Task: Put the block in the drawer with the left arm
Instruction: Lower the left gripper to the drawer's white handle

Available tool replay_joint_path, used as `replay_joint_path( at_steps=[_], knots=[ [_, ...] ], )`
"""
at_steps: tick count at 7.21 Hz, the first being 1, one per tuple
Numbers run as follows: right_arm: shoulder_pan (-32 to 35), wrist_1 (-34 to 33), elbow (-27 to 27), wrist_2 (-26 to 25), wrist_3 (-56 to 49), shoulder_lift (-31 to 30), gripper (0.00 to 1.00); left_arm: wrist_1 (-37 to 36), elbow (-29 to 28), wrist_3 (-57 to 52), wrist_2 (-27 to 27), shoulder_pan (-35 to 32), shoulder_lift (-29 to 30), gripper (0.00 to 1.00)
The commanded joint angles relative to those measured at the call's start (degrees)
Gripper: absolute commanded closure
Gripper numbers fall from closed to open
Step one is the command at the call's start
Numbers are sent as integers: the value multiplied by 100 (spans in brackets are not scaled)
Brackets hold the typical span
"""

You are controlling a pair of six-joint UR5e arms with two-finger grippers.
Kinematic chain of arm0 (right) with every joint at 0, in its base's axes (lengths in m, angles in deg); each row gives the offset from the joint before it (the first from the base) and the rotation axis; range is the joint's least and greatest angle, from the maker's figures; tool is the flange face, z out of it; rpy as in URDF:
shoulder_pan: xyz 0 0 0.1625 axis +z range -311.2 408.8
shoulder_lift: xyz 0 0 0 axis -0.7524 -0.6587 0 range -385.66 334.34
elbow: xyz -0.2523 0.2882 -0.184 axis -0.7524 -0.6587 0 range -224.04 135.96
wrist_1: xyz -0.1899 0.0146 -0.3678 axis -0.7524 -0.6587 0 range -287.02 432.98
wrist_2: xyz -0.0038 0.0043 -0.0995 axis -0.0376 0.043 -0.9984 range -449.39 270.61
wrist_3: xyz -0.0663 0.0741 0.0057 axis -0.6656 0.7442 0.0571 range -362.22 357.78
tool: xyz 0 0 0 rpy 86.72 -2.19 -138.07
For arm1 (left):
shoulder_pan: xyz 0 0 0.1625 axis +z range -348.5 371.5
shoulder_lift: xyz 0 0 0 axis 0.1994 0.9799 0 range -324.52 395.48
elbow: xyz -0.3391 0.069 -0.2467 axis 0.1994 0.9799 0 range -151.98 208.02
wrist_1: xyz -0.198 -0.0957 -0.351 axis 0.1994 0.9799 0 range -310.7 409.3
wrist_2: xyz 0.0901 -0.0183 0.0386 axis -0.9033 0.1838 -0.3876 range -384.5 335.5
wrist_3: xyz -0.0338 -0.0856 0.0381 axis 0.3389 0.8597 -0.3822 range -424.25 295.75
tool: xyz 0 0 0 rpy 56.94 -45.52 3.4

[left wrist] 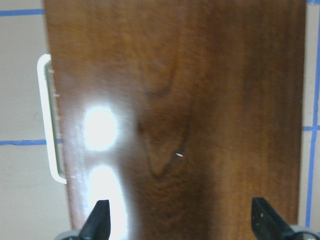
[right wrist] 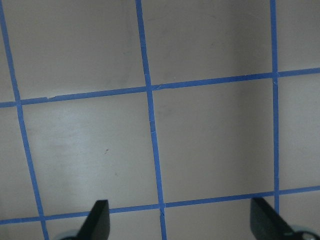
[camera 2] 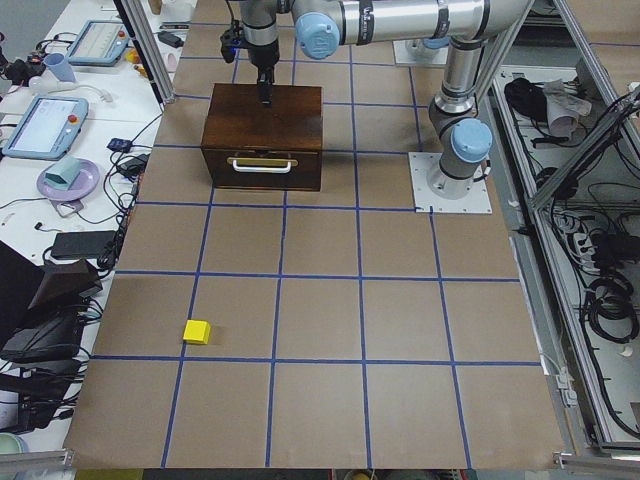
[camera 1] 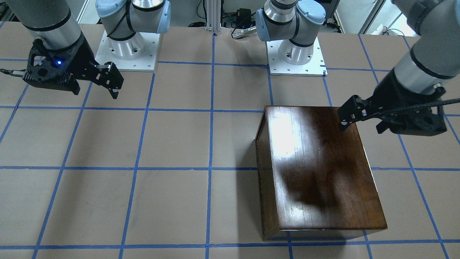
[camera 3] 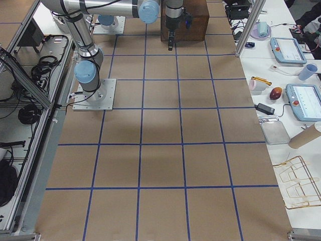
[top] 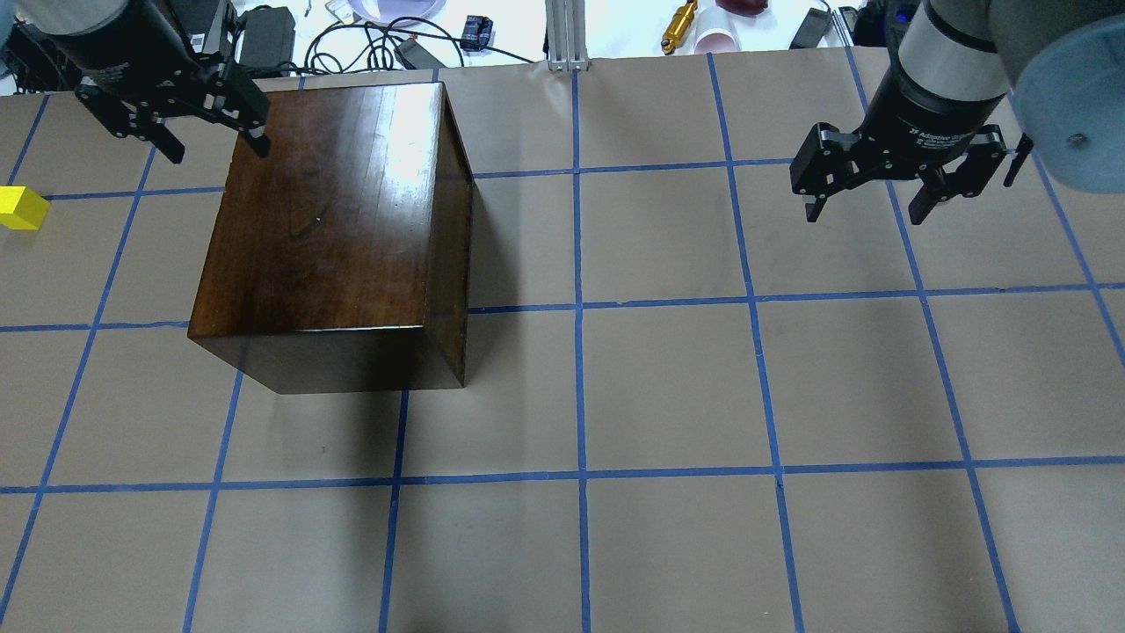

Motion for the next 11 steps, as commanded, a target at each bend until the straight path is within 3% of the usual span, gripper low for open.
replay_joint_path(
  at_steps=[1, 4, 6, 7, 11],
  knots=[
    [1, 0, -2, 0, 0, 0, 0, 80, -137, -1217, 334, 904, 177, 0],
    [1, 0, 6, 0, 0, 0, 0, 10, -75, -2142, 757, 1530, 650, 0],
    [1, 0, 6, 0, 0, 0, 0, -96, -75, -2216, 897, 1602, 1028, 0],
    [1, 0, -2, 0, 0, 0, 0, -96, -6, -2120, 1273, 1602, 1213, 0],
    [1, 0, -2, 0, 0, 0, 0, -289, 153, -2058, 1320, 1602, 1618, 0]
  ],
)
